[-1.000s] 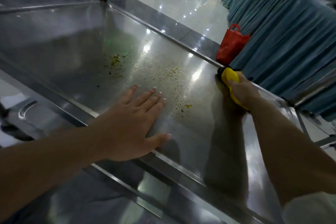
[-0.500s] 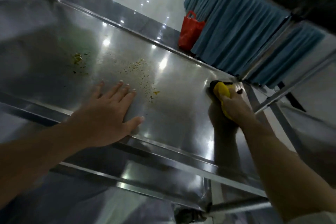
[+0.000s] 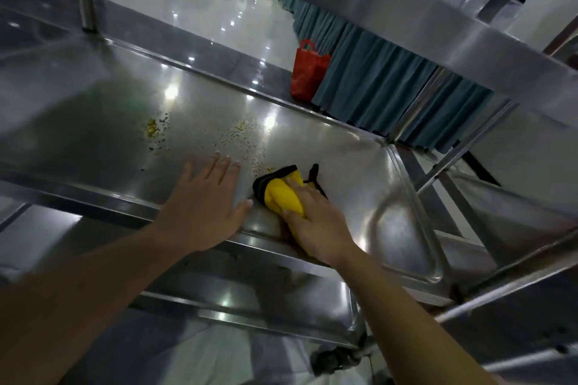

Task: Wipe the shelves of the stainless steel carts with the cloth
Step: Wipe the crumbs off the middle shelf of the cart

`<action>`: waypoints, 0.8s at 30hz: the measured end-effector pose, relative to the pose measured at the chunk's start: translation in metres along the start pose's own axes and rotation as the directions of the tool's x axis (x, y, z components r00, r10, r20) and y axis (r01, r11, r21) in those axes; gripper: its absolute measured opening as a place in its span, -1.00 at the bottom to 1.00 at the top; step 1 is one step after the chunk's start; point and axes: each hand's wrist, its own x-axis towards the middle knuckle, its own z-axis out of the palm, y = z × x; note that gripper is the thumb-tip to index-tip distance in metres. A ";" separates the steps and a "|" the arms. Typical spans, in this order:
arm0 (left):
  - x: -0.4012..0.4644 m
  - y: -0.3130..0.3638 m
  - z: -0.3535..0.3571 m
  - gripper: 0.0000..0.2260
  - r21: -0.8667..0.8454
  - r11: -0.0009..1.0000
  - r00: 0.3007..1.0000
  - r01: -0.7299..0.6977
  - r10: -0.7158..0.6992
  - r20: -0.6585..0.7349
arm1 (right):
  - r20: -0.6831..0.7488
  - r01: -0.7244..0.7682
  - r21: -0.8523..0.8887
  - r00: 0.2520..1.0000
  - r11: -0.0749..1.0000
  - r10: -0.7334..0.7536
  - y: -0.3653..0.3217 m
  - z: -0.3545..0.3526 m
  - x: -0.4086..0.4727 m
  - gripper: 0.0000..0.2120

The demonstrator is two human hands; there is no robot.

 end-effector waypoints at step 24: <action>-0.007 -0.122 -0.018 -0.11 0.142 0.971 0.976 0.190 -0.202 0.076 | 0.143 0.068 -0.066 0.988 0.996 -0.058 -0.057 0.009 0.056 -0.48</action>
